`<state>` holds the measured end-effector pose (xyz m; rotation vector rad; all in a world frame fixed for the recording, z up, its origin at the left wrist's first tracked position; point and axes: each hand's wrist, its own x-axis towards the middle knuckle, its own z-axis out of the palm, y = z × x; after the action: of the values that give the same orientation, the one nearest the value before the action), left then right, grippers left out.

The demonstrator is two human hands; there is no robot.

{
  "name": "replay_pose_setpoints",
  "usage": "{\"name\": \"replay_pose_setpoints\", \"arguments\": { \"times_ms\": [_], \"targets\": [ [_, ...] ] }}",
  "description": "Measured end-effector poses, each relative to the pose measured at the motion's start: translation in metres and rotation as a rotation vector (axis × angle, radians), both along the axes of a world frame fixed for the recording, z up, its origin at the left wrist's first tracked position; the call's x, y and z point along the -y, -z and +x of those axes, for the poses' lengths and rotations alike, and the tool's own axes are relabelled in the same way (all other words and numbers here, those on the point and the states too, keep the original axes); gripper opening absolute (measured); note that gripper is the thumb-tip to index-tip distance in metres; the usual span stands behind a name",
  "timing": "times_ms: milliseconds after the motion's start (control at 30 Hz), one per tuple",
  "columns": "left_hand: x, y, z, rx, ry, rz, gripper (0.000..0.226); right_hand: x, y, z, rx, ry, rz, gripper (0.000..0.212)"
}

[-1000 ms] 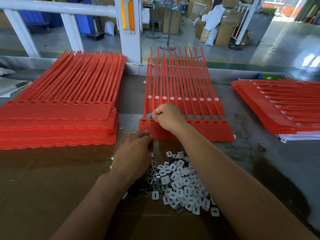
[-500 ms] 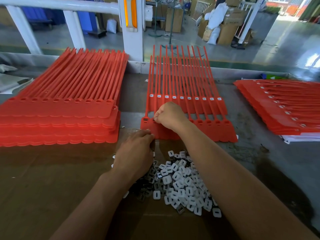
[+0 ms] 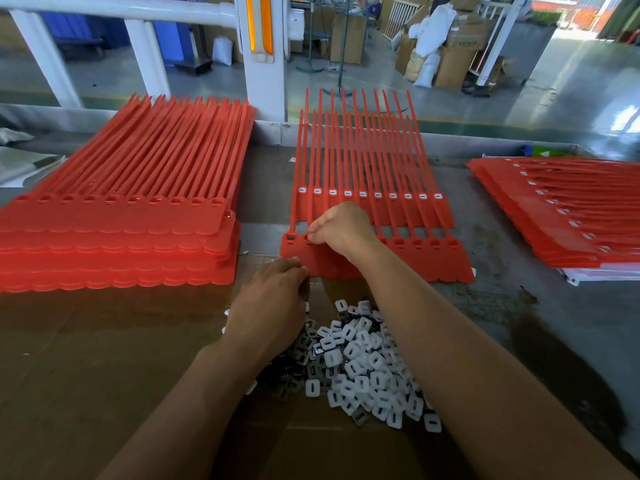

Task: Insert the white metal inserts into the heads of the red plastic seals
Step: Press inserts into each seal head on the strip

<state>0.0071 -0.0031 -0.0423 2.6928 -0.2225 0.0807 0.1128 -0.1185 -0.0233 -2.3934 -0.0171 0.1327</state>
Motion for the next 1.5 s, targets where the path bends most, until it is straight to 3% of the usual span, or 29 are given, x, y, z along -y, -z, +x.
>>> {"name": "replay_pose_setpoints", "arguments": {
  "times_ms": [200, 300, 533, 1100, 1500],
  "targets": [
    [0.0, 0.0, 0.0, 0.01, 0.003, -0.002, 0.049, 0.012, -0.003, -0.017, 0.082, -0.08, 0.145, 0.017],
    [0.0, 0.001, 0.0, 0.003, 0.002, -0.005, 0.05, 0.022, -0.01, -0.034, 0.179, -0.14, 0.098, 0.011],
    [0.0, 0.001, 0.001, 0.001, 0.005, -0.005, 0.051, 0.047, -0.023, -0.071, -0.025, -0.445, -0.098, 0.012],
    [0.001, 0.001, 0.001, -0.025, -0.02, -0.02, 0.051, 0.048, -0.025, -0.087, -0.086, -0.559, -0.29, 0.021],
    [0.001, 0.002, 0.002, -0.017, -0.017, -0.011, 0.05, 0.05, -0.022, -0.089, -0.072, -0.631, -0.411, 0.009]
  ]
}}
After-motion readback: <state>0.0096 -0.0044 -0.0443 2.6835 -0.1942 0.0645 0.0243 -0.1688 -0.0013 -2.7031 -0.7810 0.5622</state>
